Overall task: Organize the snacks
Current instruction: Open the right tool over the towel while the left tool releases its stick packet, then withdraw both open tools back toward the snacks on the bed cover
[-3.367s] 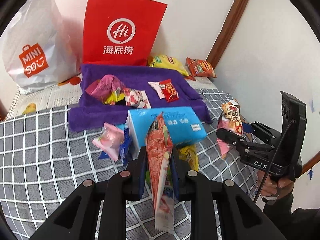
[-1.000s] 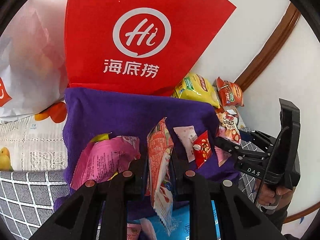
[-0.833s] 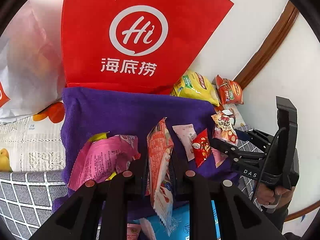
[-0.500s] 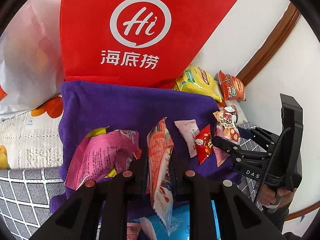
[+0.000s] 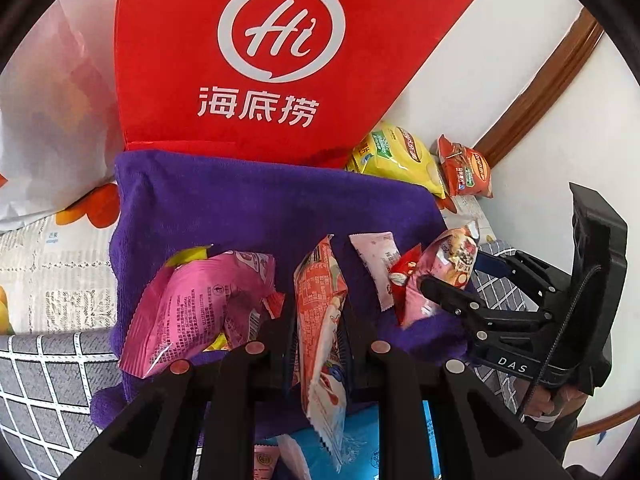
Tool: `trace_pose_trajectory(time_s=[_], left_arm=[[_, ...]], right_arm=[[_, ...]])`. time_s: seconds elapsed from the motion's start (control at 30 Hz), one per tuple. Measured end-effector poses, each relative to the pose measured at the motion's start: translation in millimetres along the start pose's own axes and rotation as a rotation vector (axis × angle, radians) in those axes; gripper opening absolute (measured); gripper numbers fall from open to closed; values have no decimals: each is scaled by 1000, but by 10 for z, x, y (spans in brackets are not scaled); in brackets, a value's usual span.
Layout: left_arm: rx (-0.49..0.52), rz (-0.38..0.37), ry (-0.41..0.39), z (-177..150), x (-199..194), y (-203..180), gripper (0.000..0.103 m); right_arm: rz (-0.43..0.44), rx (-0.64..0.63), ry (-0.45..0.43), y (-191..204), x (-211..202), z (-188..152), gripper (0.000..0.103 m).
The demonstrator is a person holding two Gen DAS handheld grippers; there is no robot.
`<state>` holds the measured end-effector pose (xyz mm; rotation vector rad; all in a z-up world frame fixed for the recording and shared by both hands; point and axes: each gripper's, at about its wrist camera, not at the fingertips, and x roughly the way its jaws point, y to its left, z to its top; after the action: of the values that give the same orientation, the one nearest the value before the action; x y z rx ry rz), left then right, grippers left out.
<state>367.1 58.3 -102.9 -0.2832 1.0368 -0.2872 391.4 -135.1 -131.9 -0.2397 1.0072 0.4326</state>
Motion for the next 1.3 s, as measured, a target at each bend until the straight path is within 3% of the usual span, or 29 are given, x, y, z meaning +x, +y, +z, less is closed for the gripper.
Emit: trace_pose_trajectory(time_s=[0.13, 0.53, 0.93, 1.2, 1.3], left_arm=[[-7, -1, 7, 1, 21, 19, 17], [-13, -14, 24, -19, 50, 16, 18], [-17, -22, 23, -19, 4, 9, 19], [-11, -36, -7, 4, -173, -36, 41], [-8, -37, -21, 8, -238, -48, 42]], right_arm=[[6, 20, -2, -36, -40, 12, 64], [18, 20, -167, 68, -605, 62, 68], [23, 5, -237, 222, -801, 42, 68], [-9, -11, -308, 341, -1020, 28, 68], [-24, -2, -328, 379, -1128, 0, 68]])
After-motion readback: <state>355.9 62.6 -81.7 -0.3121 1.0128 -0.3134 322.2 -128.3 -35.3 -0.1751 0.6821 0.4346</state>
